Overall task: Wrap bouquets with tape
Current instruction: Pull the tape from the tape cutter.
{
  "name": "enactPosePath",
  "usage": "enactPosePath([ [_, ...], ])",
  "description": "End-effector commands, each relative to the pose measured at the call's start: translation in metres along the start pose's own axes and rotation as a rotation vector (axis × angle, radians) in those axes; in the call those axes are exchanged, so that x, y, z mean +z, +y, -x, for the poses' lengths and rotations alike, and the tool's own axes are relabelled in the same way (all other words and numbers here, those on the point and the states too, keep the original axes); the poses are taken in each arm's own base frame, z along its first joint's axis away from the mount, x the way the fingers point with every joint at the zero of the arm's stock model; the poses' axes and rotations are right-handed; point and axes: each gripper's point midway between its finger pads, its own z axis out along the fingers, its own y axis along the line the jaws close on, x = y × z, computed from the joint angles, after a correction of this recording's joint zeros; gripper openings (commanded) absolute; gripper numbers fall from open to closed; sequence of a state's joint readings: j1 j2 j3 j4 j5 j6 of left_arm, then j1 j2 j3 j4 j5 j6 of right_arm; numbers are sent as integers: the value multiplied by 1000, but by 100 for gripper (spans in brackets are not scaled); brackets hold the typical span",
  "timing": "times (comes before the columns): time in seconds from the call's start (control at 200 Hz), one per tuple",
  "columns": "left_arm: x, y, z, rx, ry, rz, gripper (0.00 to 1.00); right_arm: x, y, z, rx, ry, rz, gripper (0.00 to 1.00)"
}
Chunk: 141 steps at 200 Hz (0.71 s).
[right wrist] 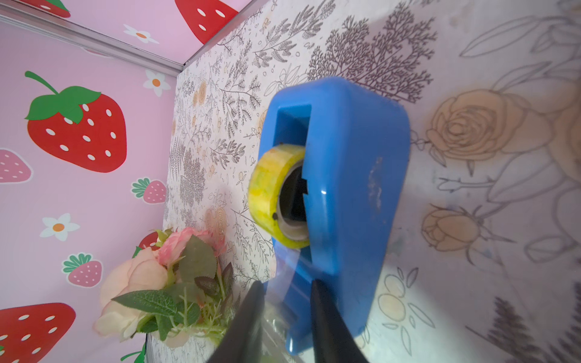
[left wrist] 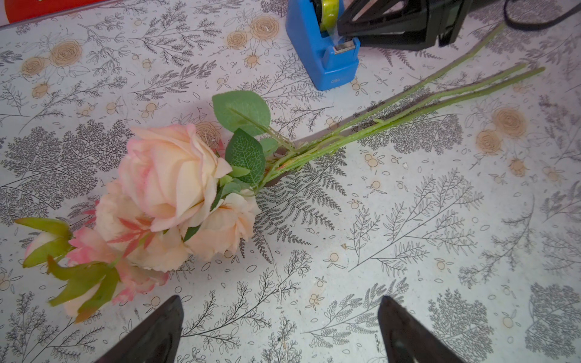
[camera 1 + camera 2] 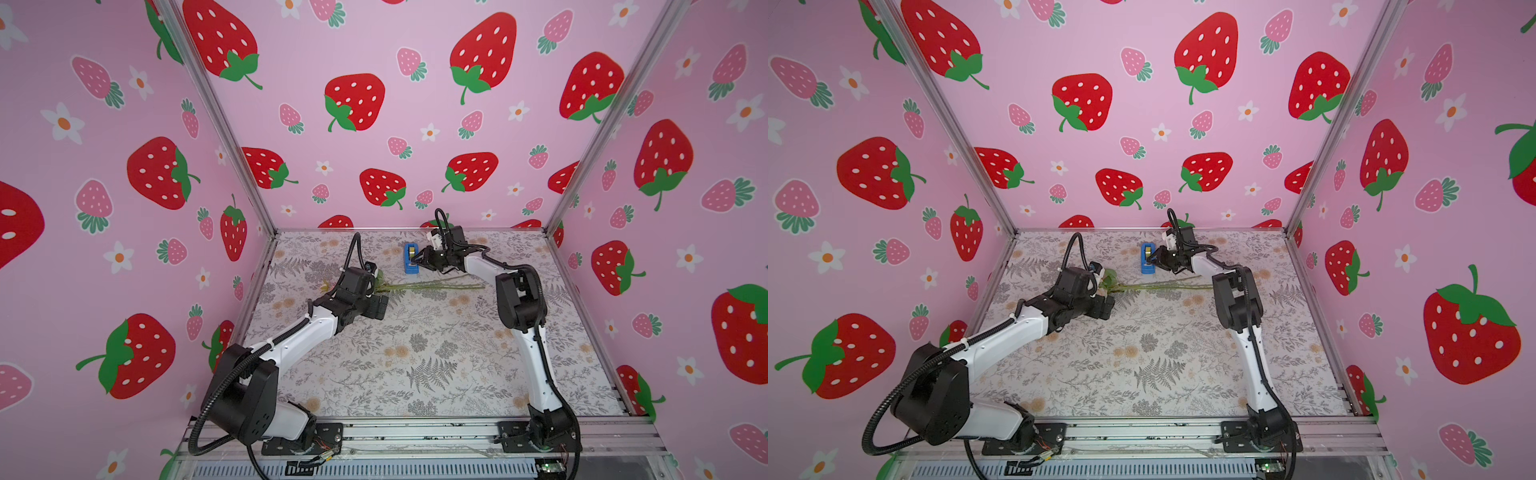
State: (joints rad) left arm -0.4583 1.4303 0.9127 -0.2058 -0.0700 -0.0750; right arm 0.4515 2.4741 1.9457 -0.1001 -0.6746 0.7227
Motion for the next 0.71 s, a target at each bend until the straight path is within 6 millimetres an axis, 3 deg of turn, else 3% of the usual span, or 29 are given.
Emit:
enactPosePath([
  [0.0, -1, -1, 0, 18, -1, 0, 98, 9, -3, -9, 39, 46, 19, 29],
  [0.455, -2, -2, 0, 35, 12, 11, 97, 24, -18, -21, 106, 103, 37, 25],
  [0.7, -3, -1, -1, 54, 18, 18, 96, 25, -9, -16, 119, 95, 82, 19],
])
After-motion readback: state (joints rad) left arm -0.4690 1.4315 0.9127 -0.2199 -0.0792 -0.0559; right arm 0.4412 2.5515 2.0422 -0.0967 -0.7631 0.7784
